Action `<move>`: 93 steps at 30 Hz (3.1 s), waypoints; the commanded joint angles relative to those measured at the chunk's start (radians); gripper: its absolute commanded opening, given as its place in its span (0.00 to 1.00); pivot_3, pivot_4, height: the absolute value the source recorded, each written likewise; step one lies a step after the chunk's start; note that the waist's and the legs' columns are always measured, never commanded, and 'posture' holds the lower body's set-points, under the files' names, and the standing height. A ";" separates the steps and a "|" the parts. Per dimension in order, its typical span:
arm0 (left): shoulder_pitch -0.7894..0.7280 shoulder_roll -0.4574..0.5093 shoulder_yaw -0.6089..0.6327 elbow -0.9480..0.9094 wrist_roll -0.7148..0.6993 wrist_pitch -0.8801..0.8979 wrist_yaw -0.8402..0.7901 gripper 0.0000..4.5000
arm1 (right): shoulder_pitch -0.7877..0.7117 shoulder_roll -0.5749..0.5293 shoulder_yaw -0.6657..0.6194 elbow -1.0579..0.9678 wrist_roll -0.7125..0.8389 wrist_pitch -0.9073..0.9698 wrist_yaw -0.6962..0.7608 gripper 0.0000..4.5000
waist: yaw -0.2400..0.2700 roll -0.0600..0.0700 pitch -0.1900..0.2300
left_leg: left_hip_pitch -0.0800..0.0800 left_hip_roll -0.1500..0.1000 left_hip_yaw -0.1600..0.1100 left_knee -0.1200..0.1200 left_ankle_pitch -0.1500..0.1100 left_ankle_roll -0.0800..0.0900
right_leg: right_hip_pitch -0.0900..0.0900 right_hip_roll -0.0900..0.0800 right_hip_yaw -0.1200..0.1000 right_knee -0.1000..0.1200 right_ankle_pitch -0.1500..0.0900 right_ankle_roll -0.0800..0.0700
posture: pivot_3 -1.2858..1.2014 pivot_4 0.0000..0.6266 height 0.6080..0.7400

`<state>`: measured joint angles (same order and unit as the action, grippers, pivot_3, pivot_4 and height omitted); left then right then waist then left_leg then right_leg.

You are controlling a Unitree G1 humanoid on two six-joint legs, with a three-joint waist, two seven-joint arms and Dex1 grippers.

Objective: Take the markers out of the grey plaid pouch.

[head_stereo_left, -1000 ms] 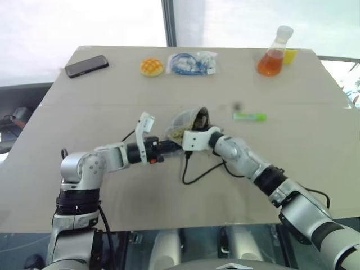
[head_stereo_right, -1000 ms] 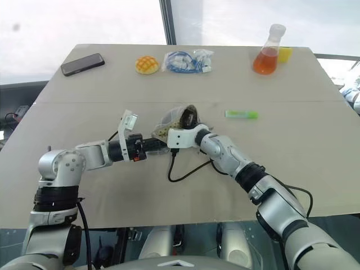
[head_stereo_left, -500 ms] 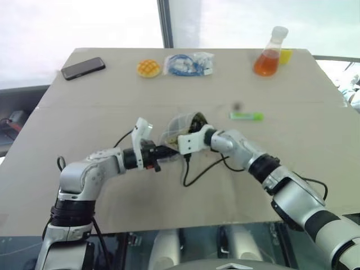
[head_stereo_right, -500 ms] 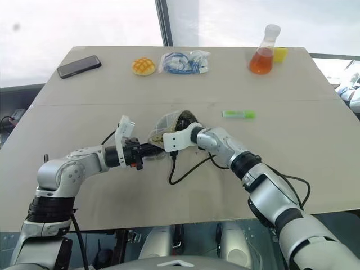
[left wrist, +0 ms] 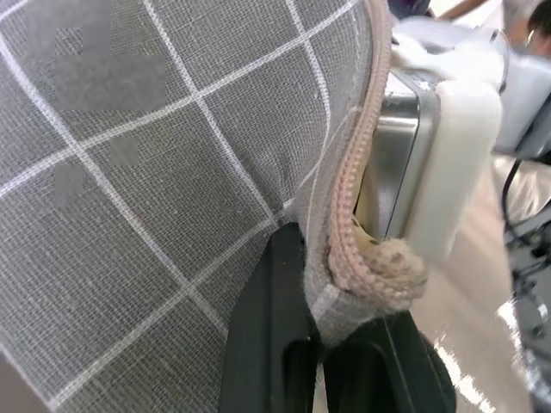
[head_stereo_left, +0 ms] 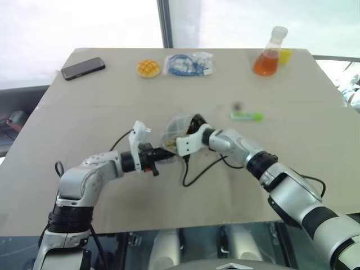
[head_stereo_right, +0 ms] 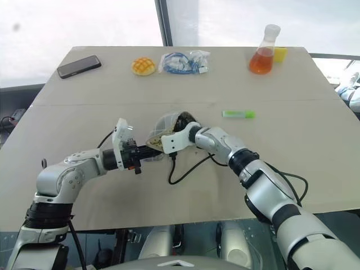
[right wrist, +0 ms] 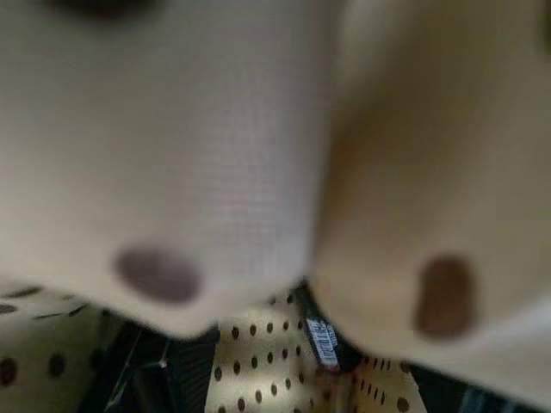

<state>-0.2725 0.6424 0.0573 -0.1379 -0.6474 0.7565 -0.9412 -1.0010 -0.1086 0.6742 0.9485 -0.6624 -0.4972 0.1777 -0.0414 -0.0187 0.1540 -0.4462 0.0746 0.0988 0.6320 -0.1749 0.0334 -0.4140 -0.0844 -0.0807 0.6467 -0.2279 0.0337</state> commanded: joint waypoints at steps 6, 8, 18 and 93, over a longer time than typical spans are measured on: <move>-0.001 -0.038 -0.024 -0.113 -0.032 -0.063 -0.061 0.00 | -0.063 0.053 -0.009 0.189 -0.001 0.028 0.045 0.54 | -0.001 0.000 0.000 | 0.002 0.001 0.000 0.000 -0.003 -0.001 | 0.000 0.000 0.000 0.001 0.000 -0.001 | 0.52 0.24 1.00; 0.001 -0.046 -0.009 -0.108 -0.031 -0.059 -0.049 0.00 | -0.064 0.039 -0.028 0.168 0.010 0.019 0.048 0.33 | 0.000 0.001 0.000 | 0.002 0.001 0.000 0.000 -0.003 -0.001 | 0.000 0.000 0.000 0.002 0.001 -0.001 | 0.52 0.24 1.00; -0.072 -0.110 0.068 0.047 0.023 -0.111 0.051 0.00 | 0.113 -0.149 -0.211 -0.339 0.205 0.155 0.290 0.03 | 0.013 0.000 0.001 | -0.003 -0.001 0.000 0.000 0.002 -0.001 | 0.000 -0.001 -0.002 -0.001 0.001 -0.001 | 0.52 0.24 1.00; -0.391 0.236 -0.004 1.168 0.728 -1.418 0.143 0.25 | 0.848 -0.469 -0.628 -1.458 0.916 1.048 0.396 0.73 | 0.055 0.000 0.001 | -0.007 -0.001 0.001 0.002 -0.008 0.007 | -0.004 -0.005 -0.002 -0.006 -0.003 -0.001 | 0.52 0.24 1.00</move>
<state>-0.6436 0.8683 0.0243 1.0230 0.1264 -0.6504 -0.7690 -0.1672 -0.5713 0.0552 -0.4596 0.2683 0.5820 0.5815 0.0138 -0.0188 0.1553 -0.4535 0.0736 0.0999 0.6336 -0.1820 0.0414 -0.4175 -0.0888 -0.0831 0.6408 -0.2313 0.0327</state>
